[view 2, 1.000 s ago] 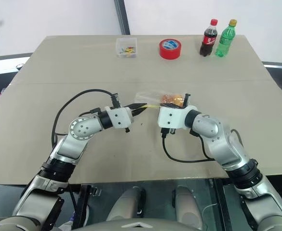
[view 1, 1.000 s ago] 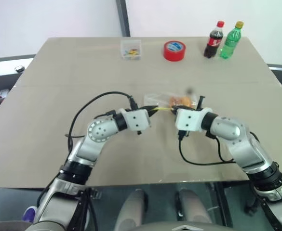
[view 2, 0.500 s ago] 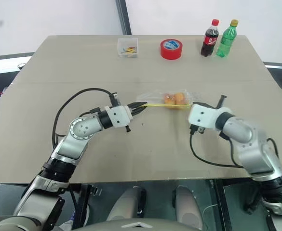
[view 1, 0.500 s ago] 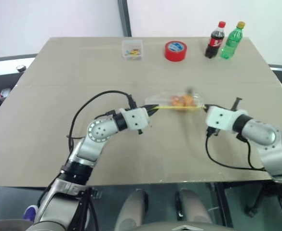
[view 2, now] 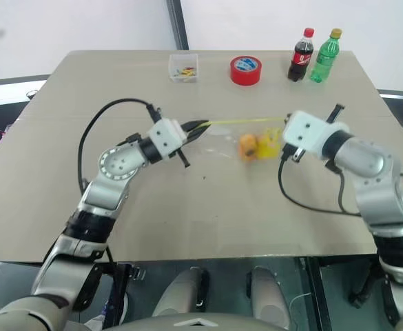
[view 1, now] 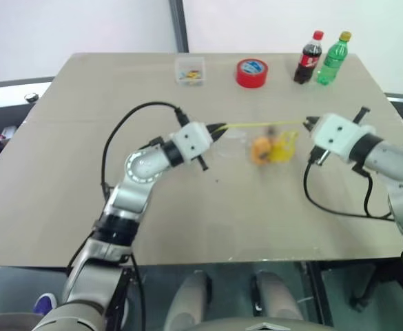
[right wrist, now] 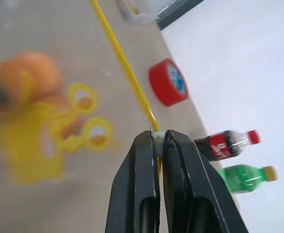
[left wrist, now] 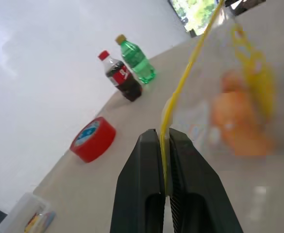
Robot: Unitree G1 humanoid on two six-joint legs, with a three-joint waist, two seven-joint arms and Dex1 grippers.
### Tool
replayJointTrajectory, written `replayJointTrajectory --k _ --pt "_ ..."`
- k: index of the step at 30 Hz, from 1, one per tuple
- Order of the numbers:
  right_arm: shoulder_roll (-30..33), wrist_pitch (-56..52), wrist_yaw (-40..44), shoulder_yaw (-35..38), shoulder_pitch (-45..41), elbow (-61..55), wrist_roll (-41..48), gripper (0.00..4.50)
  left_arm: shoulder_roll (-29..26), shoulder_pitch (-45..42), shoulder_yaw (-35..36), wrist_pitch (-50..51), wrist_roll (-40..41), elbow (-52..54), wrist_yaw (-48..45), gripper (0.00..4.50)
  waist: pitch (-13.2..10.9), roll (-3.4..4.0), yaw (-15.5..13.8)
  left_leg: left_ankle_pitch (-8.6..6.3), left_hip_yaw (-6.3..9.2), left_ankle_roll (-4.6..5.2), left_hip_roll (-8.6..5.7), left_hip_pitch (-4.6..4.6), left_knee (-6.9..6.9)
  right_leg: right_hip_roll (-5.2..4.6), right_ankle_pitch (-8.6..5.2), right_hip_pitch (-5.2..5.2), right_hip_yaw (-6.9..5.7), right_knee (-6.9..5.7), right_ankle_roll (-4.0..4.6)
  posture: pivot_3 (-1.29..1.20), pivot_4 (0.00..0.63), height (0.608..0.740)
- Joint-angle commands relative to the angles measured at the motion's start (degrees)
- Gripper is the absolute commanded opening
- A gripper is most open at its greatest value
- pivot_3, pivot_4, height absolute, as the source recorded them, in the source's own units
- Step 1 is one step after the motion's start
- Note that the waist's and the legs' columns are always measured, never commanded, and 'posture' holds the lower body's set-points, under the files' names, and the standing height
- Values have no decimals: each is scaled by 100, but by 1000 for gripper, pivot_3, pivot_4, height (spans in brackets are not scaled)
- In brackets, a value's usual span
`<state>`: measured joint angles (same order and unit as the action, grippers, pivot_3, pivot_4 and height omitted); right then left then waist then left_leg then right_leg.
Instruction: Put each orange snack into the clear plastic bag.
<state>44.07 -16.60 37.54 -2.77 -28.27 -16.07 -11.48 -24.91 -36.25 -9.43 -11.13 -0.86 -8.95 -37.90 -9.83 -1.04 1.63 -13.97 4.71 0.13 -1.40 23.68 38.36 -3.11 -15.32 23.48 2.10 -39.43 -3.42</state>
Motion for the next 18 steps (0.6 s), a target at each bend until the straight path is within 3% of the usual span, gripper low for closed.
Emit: replayJointTrajectory --k 1,7,12,15,16,18 --pt "144 294 -440 233 -367 681 -278 118 5 -528 271 -93 -147 -691 385 0 -1 -1 3 0 -2 0 0 2 0 0 0 2 1 0 0 0 150 740" --pt "198 398 -405 438 -301 614 -31 118 -12 -916 301 -432 -177 -1167 414 0 -1 -1 28 1 -8 -2 1 6 -5 0 0 5 8 14 0 0 150 740" --pt "119 -380 247 566 738 -673 745 118 -289 2 54 -603 -40 -513 -216 0 1 2 55 0 -6 -1 10 8 -27 1 0 3 9 46 0 0 150 740" --pt "-118 -560 214 165 1352 -1047 814 118 -413 599 -223 -696 -154 -259 -511 0 1 1 45 -2 -9 3 14 10 -27 0 0 4 13 47 0 0 150 740" --pt "-246 -571 101 30 1527 -1044 752 607 -437 780 -286 -607 -73 -105 -655 590 1 1 38 -3 -8 4 12 9 -24 -1 0 2 12 46 0 0 150 740" --pt "-396 -630 -1 -36 1810 -1033 716 1153 -454 1025 -249 -249 227 238 -903 1087 0 1 30 -3 -7 5 13 8 -12 0 1 0 10 37 -1 0 150 740"
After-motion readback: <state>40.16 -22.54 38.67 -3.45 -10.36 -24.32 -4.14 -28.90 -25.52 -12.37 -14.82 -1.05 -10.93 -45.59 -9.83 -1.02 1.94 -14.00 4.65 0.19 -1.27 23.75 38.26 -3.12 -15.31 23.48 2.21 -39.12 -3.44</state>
